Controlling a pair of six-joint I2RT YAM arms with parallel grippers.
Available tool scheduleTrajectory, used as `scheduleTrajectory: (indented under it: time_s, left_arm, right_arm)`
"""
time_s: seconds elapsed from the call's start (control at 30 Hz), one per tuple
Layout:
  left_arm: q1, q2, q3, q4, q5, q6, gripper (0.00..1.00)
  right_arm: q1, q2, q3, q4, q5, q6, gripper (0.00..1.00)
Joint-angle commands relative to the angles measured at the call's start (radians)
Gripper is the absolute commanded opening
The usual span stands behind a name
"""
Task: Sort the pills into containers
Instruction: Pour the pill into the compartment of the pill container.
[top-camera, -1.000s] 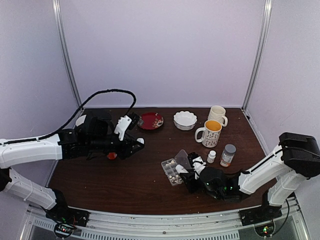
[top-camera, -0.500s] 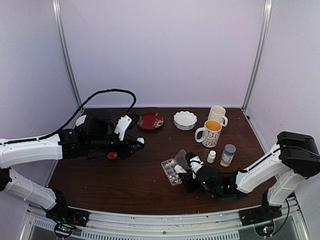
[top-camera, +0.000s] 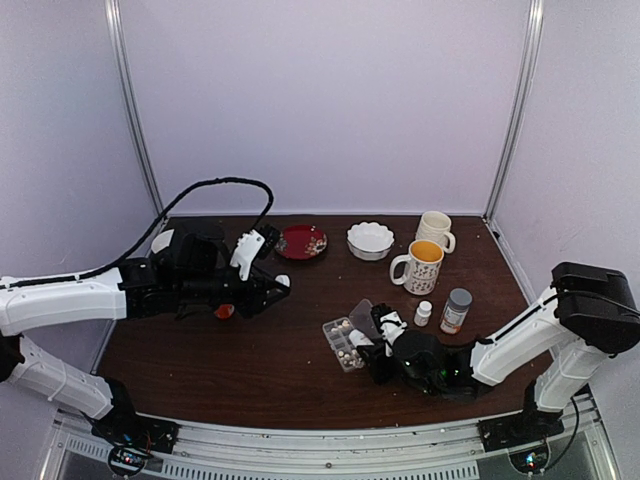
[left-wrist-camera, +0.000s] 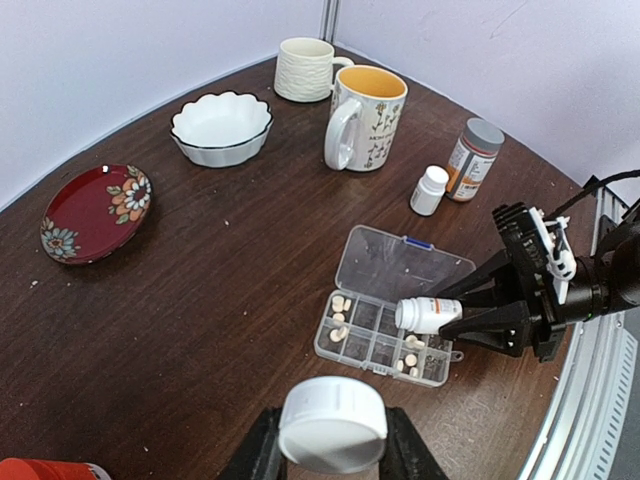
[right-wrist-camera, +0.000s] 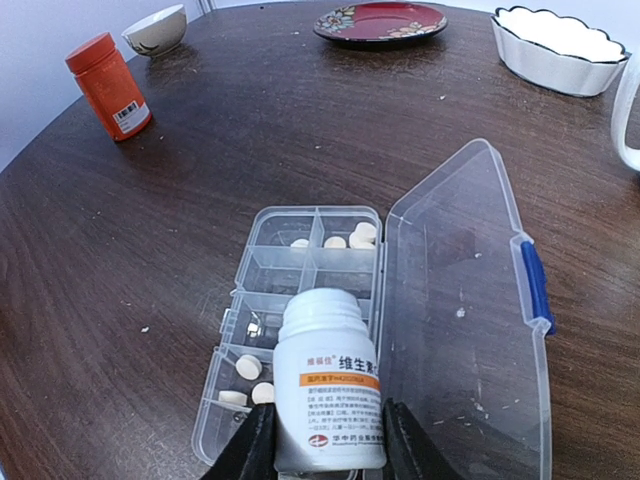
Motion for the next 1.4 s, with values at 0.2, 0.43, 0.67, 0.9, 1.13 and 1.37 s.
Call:
scheduleTrajectory:
  time_s: [0.2,0.43,0.67,0.9,1.13,1.37]
  left_arm:
    - [0.008,0.013,0.007,0.045,0.003,-0.006,0.07]
    - [0.008,0.016,0.014,0.037,0.007,-0.005,0.07]
    - [0.008,0.021,0.015,0.043,0.013,-0.009,0.07]
    - [0.008,0.019,0.018,0.039,0.018,-0.009,0.07]
    - [0.008,0.015,0.016,0.036,0.017,-0.007,0.07]
    - [0.008,0.022,0.022,0.031,0.020,-0.006,0.07]
  right_arm:
    - [0.004,-0.013,-0.006,0.036,-0.009,-0.025,0.00]
    - [0.009,-0.034,0.003,-0.017,0.007,-0.027,0.00]
    - [0.021,-0.040,-0.009,-0.004,0.027,-0.038,0.00]
    - [0.030,-0.042,-0.004,0.002,0.043,-0.053,0.00]
    - [0.034,-0.035,-0.004,-0.002,0.050,-0.054,0.00]
    - [0.032,-0.013,0.021,-0.029,0.051,-0.061,0.00]
